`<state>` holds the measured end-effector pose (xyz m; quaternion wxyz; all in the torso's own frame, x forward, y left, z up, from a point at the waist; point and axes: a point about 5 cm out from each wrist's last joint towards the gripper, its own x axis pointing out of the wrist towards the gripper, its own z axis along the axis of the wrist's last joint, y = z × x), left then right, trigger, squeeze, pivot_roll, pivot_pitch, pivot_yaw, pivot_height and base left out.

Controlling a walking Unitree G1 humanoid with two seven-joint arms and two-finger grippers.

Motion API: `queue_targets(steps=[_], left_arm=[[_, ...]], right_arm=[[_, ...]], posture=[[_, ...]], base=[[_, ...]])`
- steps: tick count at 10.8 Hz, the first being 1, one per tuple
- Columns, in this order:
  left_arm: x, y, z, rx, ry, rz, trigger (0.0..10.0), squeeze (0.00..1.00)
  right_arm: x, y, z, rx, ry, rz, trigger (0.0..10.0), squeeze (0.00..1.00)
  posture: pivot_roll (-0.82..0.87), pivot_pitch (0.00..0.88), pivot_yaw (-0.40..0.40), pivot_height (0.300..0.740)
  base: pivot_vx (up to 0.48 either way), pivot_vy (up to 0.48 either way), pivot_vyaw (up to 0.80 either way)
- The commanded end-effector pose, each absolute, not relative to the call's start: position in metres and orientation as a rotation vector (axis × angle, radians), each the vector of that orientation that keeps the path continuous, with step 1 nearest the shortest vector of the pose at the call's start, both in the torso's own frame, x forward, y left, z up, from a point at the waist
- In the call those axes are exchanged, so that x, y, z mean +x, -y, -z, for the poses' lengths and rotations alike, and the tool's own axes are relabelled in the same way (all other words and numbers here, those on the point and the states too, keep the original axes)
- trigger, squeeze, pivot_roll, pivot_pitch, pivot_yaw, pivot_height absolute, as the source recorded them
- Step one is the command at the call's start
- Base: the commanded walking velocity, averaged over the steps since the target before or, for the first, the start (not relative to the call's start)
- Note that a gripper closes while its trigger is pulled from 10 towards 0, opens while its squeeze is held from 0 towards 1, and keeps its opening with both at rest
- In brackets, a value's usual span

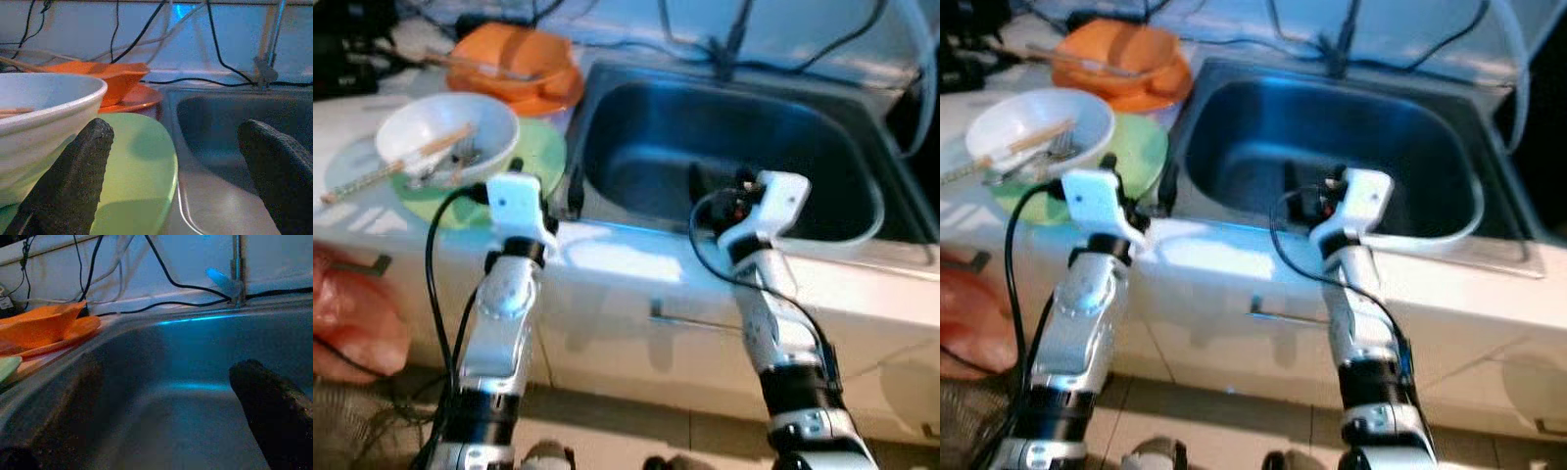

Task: Kitchen organization

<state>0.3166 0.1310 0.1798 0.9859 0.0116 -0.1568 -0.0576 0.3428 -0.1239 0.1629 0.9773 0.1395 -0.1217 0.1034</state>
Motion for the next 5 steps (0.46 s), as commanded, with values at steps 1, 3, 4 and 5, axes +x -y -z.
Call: queue_targets(steps=[1,3,4,5], left_arm=[[0.315,-0.124,-0.178,0.031,0.307,0.147,10.0,0.00],[0.316,-0.121,-0.178,0.046,0.302,0.167,10.0,0.00],[0.315,-0.116,-0.180,0.066,0.313,0.195,10.0,0.00],[0.314,-0.113,-0.181,0.077,0.320,0.209,10.0,0.00]], right_arm=[[0.341,0.132,-0.157,0.286,0.233,-0.176,10.0,0.00],[0.341,0.132,-0.157,0.288,0.233,-0.175,10.0,0.00],[0.341,0.132,-0.156,0.288,0.231,-0.174,10.0,0.00],[0.341,0.132,-0.156,0.288,0.230,-0.173,10.0,0.00]], posture=[[0.09,0.137,-0.062,0.740],[0.09,0.137,-0.061,0.740],[0.09,0.137,-0.060,0.740],[0.09,0.137,-0.060,0.740]], base=[[0.000,0.000,0.00],[0.000,0.000,0.00],[0.000,0.000,0.00],[0.000,0.000,0.00]])
